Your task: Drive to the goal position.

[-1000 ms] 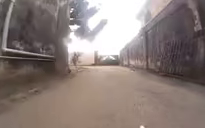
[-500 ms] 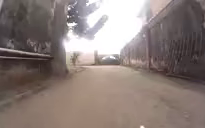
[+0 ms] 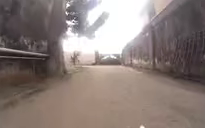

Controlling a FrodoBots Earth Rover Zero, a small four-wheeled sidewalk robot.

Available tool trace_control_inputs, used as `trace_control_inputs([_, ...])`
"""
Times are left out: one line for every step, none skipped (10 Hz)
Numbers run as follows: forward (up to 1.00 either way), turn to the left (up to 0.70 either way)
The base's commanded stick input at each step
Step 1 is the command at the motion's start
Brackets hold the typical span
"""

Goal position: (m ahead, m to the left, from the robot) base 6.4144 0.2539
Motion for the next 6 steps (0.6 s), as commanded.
trace_control_inputs([0.70,0.00])
trace_control_inputs([0.70,0.00])
trace_control_inputs([0.70,0.00])
trace_control_inputs([0.70,0.00])
trace_control_inputs([0.70,0.00])
trace_control_inputs([0.70,0.00])
